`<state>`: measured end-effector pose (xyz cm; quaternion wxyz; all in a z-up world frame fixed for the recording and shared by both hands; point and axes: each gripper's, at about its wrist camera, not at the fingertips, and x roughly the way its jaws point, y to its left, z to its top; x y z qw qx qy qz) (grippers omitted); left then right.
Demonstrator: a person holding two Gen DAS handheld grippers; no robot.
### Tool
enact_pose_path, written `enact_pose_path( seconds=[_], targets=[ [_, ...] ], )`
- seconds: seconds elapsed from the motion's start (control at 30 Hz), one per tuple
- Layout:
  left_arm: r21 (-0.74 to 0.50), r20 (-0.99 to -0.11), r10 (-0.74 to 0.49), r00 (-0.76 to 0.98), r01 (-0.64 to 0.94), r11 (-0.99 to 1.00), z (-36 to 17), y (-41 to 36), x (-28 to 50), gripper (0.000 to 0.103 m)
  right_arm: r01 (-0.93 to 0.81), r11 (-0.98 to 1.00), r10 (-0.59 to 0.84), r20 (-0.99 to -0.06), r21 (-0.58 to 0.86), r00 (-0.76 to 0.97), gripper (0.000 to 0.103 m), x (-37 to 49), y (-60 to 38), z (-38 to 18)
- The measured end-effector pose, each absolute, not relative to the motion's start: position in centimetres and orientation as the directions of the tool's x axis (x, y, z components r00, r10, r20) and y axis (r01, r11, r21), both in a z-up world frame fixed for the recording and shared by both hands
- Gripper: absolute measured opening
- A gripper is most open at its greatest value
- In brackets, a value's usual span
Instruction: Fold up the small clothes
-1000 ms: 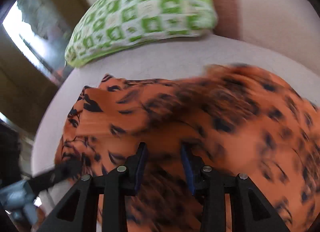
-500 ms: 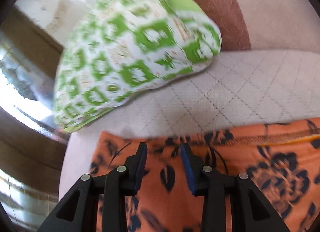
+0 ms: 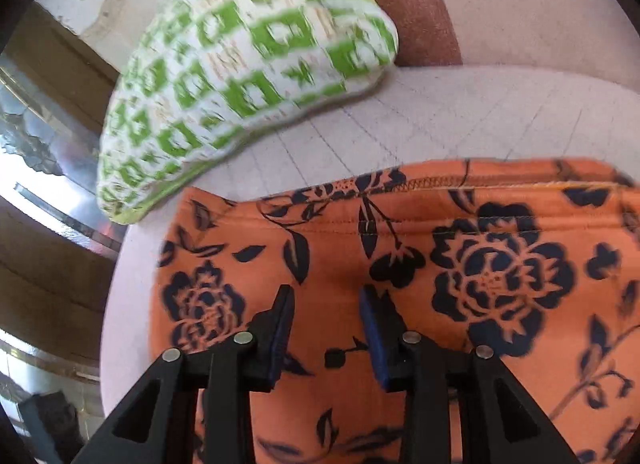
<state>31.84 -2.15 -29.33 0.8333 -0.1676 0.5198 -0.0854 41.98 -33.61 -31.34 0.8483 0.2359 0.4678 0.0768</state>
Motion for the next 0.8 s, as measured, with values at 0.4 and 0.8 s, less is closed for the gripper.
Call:
enact_pose_path(
  seconds=[0.4,0.8],
  targets=[
    [-0.155,-0.857,-0.196,0.476,0.125,0.98,-28.8,-9.5,32.2,0.079,0.506,0.83,-0.096,-0.834,0.235,0.543,0.034,33.9,-53.3,-28.8],
    [-0.126,-0.829,-0.135,0.543,0.055,0.991,-26.8,-6.8,32.3,0.081,0.252,0.932,0.061,-0.797,0.262,0.601,0.029,36.7,-44.7,-27.0]
  ],
)
